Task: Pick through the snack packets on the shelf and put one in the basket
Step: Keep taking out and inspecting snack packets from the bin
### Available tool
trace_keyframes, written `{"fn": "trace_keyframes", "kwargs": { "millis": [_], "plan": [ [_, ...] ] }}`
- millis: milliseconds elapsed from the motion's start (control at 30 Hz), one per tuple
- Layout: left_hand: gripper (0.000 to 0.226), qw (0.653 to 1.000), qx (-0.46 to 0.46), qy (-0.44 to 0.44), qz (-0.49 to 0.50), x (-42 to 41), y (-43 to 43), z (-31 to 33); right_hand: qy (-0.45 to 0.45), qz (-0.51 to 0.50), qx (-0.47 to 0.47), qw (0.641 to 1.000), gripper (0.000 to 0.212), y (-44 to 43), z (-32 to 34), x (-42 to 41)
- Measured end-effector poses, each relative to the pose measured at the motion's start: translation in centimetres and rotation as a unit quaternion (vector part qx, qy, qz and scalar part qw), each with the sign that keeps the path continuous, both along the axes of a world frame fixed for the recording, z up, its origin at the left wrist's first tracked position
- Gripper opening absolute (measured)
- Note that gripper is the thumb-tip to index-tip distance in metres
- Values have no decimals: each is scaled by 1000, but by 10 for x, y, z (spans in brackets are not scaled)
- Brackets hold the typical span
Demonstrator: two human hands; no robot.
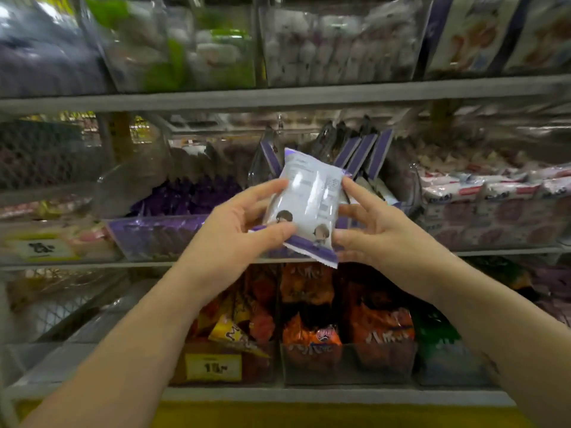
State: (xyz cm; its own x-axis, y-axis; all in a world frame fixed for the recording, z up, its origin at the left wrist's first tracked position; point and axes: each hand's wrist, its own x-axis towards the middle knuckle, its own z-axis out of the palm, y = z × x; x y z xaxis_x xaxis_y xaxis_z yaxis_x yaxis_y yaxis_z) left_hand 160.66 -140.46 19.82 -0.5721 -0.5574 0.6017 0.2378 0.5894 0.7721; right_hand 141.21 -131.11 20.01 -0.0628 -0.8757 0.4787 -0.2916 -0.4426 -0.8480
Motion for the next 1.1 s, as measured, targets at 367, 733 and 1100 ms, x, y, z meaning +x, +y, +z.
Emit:
{"fn": "trace_keyframes", "kwargs": {
  "millis": [367, 733, 1100],
  "plan": [
    [43, 912, -258, -55, 314, -23, -57, 73, 395, -228, -16, 890, 45, -111, 77, -37],
    [38, 851, -292, -192, 392, -61, -136, 108, 540, -232, 22, 809, 36, -206, 110, -55],
    [39, 738, -417, -297, 439, -111, -186, 129, 566, -185, 8, 803, 29, -220, 123, -78]
  ]
}}
